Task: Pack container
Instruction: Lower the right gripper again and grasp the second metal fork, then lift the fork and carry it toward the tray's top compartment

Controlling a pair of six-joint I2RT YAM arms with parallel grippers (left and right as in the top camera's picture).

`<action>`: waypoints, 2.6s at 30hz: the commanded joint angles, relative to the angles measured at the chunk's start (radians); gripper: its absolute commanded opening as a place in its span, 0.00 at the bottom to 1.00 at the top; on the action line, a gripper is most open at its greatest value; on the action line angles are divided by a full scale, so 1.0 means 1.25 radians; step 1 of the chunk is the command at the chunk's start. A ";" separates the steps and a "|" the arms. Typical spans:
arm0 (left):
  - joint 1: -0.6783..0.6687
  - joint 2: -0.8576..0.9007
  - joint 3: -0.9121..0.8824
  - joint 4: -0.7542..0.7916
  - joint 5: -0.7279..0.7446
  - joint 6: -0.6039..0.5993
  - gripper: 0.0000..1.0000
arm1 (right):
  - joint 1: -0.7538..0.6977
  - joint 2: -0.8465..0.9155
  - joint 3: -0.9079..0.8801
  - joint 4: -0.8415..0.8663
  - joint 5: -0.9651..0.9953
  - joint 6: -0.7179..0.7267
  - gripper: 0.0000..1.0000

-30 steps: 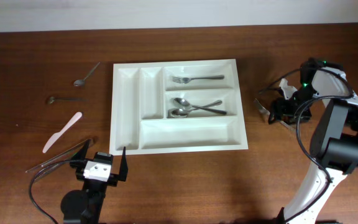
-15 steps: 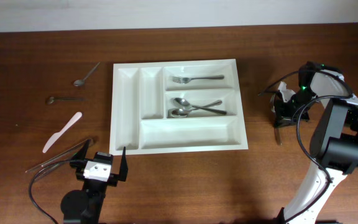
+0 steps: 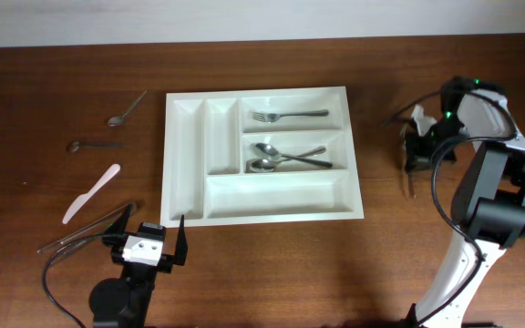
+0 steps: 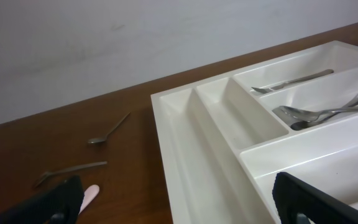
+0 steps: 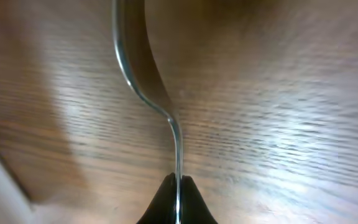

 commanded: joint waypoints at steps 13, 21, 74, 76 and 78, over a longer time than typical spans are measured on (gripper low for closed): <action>-0.001 -0.006 -0.007 0.002 0.003 0.001 0.99 | 0.117 -0.007 0.328 -0.111 0.037 0.003 0.04; -0.001 -0.006 -0.007 0.002 0.003 0.001 0.99 | 0.261 -0.007 0.368 -0.099 0.089 -0.091 0.04; -0.001 -0.006 -0.007 0.002 0.003 0.001 0.99 | 0.496 0.081 0.357 0.257 0.310 -0.319 0.04; -0.001 -0.006 -0.007 0.002 0.003 0.001 0.99 | 0.507 0.081 0.357 0.255 0.310 -0.319 0.04; -0.001 -0.006 -0.007 0.002 0.003 0.001 0.99 | 0.517 0.085 0.357 0.251 0.310 -0.319 0.04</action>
